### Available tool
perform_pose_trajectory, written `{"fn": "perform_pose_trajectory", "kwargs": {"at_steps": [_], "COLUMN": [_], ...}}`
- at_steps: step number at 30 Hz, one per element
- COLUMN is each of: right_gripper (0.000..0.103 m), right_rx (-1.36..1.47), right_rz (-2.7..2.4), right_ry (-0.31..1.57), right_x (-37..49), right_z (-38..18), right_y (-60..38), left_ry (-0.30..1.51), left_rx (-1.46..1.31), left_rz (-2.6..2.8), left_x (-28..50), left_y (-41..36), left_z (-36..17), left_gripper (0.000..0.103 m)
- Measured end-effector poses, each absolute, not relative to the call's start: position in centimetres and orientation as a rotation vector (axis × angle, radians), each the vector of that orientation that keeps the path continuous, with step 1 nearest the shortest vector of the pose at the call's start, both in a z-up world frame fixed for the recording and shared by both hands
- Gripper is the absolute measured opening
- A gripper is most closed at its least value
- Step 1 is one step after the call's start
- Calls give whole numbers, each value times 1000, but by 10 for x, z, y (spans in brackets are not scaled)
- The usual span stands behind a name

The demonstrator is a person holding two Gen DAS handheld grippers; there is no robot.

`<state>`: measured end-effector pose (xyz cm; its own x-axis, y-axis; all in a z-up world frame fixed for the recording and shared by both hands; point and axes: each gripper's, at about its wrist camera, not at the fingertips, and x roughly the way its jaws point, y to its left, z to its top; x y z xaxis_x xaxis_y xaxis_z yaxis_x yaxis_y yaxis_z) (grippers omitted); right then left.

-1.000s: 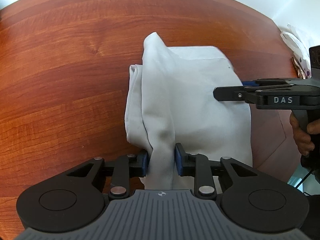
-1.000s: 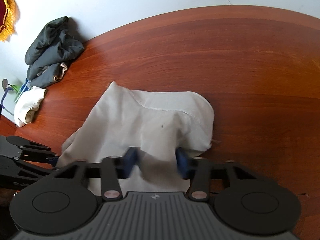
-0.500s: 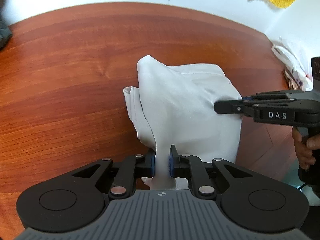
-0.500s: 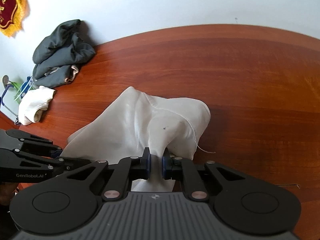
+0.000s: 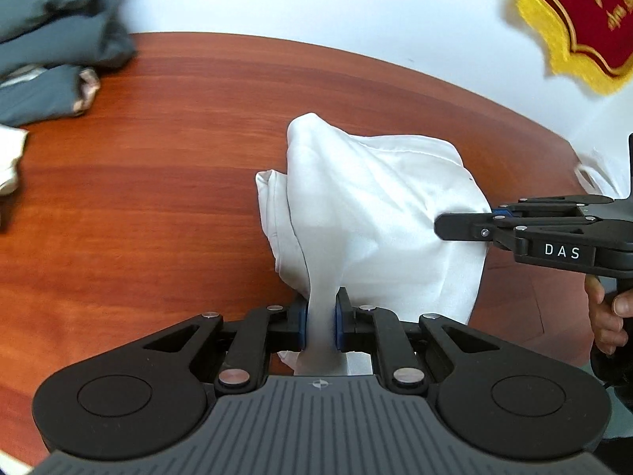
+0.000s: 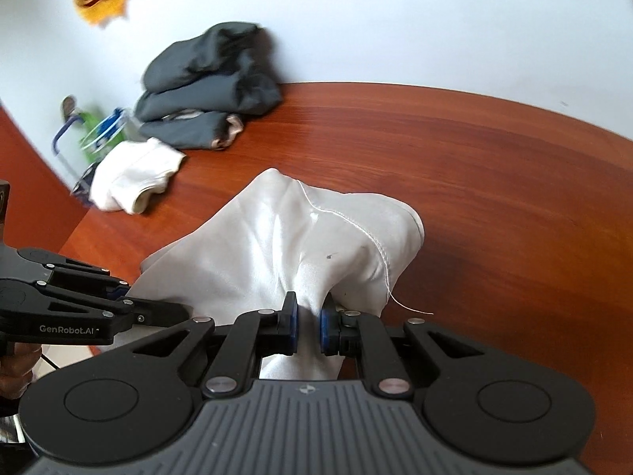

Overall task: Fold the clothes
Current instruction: 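Lift the shirt bundle with both grippers and carry it toward the grey clothes stack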

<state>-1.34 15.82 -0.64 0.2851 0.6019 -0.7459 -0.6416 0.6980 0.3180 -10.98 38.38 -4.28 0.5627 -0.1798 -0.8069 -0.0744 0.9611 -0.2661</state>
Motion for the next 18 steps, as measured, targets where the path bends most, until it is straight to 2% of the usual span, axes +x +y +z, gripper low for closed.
{"fn": "perform_pose_trajectory", "kwargs": {"at_steps": [8,18], "right_gripper": [11,11], "right_rx": [-122,-131], "right_rz": [909,865], "right_ry": [946,912], "right_x": [-18,-18], "right_z": [18,32], "right_y": [219,341], "left_ry": [916,857], "left_rx": [-340,-351], "left_rz": [0,-43], "left_x": [-139,-140], "left_y": [429,550], "left_z": [-27,-16], "left_gripper": [14,14]}}
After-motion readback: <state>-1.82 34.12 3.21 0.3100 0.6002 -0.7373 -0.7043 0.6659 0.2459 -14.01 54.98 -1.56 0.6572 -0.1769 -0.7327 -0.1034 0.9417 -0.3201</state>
